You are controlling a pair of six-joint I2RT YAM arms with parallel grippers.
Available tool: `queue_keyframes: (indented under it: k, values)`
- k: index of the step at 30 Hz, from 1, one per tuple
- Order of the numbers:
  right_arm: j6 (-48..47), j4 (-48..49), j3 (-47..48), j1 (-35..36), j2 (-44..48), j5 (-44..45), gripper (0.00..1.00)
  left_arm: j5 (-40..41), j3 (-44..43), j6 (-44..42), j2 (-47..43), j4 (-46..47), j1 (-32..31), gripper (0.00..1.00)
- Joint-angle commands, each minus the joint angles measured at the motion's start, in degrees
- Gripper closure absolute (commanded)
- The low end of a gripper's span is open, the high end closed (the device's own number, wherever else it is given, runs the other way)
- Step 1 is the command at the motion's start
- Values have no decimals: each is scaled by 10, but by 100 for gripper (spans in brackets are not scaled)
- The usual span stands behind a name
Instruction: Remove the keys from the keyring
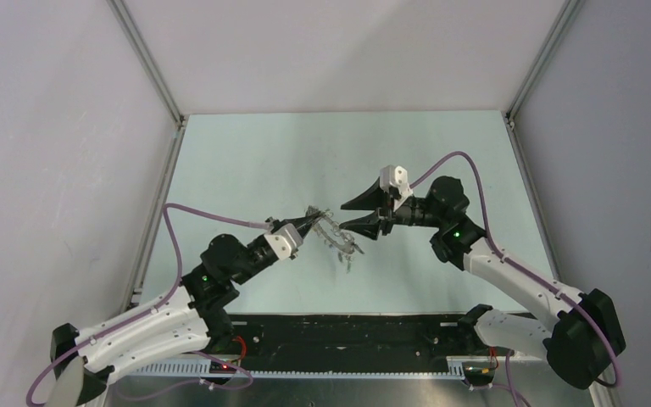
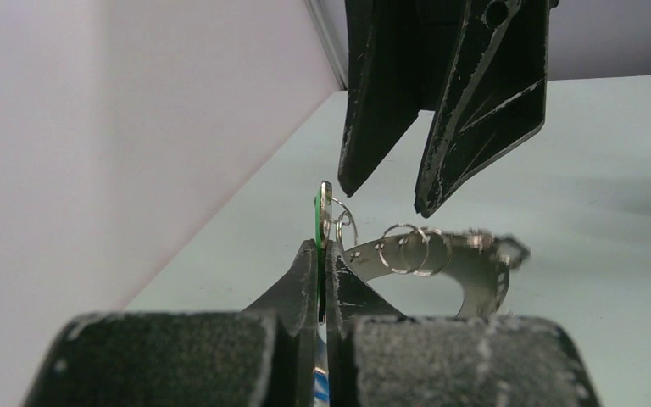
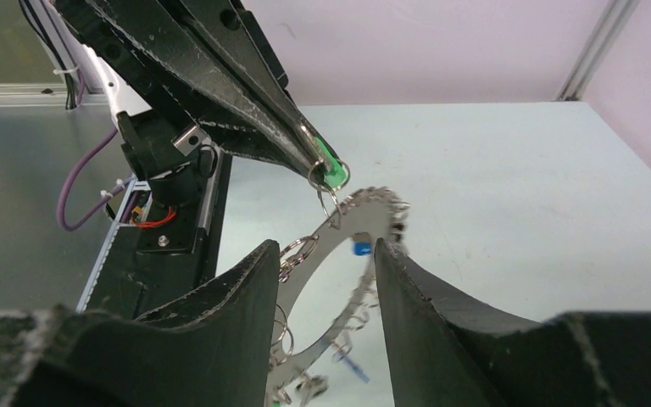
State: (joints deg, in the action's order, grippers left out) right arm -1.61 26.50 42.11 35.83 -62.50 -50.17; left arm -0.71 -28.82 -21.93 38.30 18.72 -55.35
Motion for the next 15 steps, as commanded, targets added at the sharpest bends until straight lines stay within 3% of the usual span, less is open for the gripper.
queue_keyframes:
  k: [1, 15]
  values:
    - [9, 50, 36, 15, -17, 4, 51, -19, -4, 12, -15, 49, 2, 100]
    - [14, 70, 50, 30, -48, 13, 68, -27, -3, 18, -22, 48, 2, 100]
